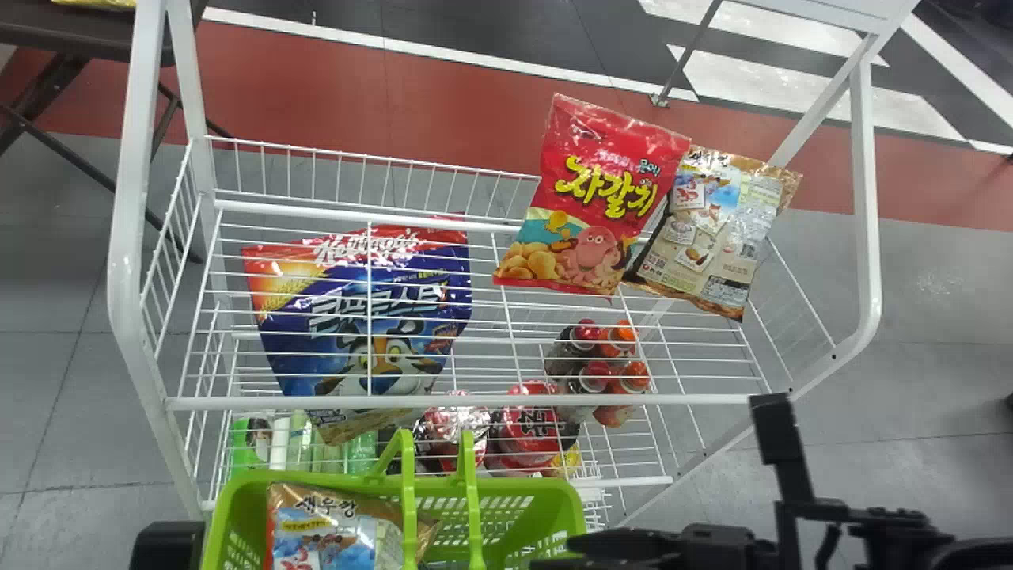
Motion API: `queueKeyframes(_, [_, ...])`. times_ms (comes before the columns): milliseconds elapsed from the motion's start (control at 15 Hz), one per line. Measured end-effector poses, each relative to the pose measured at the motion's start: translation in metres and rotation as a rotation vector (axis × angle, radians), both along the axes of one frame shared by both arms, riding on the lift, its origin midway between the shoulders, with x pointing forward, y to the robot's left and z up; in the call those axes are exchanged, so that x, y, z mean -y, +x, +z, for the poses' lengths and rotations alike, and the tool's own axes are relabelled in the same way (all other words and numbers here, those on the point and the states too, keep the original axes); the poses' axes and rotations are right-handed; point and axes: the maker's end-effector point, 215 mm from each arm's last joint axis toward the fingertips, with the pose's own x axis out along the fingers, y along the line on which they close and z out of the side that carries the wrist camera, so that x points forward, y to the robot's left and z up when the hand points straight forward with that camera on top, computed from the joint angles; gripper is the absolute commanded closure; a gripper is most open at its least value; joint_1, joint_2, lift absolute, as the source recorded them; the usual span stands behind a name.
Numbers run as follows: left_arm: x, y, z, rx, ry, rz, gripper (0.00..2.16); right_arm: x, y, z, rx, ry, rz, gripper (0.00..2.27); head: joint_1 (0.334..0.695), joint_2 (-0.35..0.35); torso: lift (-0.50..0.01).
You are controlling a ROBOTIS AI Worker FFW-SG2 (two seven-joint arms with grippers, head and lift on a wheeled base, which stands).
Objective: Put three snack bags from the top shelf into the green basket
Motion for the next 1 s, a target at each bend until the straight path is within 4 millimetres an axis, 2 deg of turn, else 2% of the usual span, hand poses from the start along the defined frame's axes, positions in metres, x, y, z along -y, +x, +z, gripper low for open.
queueKeyframes(200, [0.0,0.0,0.0,0.0,0.0,0.0,1.69,0.022,0.032,0.03,0.163,-0.024,-0.063,0.09,0.695,-0.35,-0.047])
queueKeyframes(400, [-0.001,-0.001,0.0,0.0,-0.006,-0.004,1.69,0.055,0.088,0.06,0.411,-0.143,-0.184,0.11,0.695,-0.35,-0.047])
queueKeyframes(667, [-0.002,-0.001,0.0,0.0,-0.008,-0.002,1.69,0.112,0.156,0.118,0.753,-0.31,-0.42,0.11,0.695,-0.35,-0.047])
queueKeyframes(800, [-0.002,-0.001,0.0,0.002,-0.01,-0.002,1.69,0.147,0.179,0.146,0.929,-0.424,-0.563,0.11,0.695,-0.35,-0.047])
queueKeyframes(867, [-0.002,-0.001,0.0,0.002,-0.01,-0.002,1.69,0.164,0.185,0.153,0.988,-0.48,-0.632,0.11,0.695,-0.35,-0.047])
queueKeyframes(1000, [-0.002,-0.001,-0.001,0.0,-0.01,-0.001,1.69,0.184,0.194,0.146,1.012,-0.545,-0.71,0.11,0.695,-0.35,-0.047])
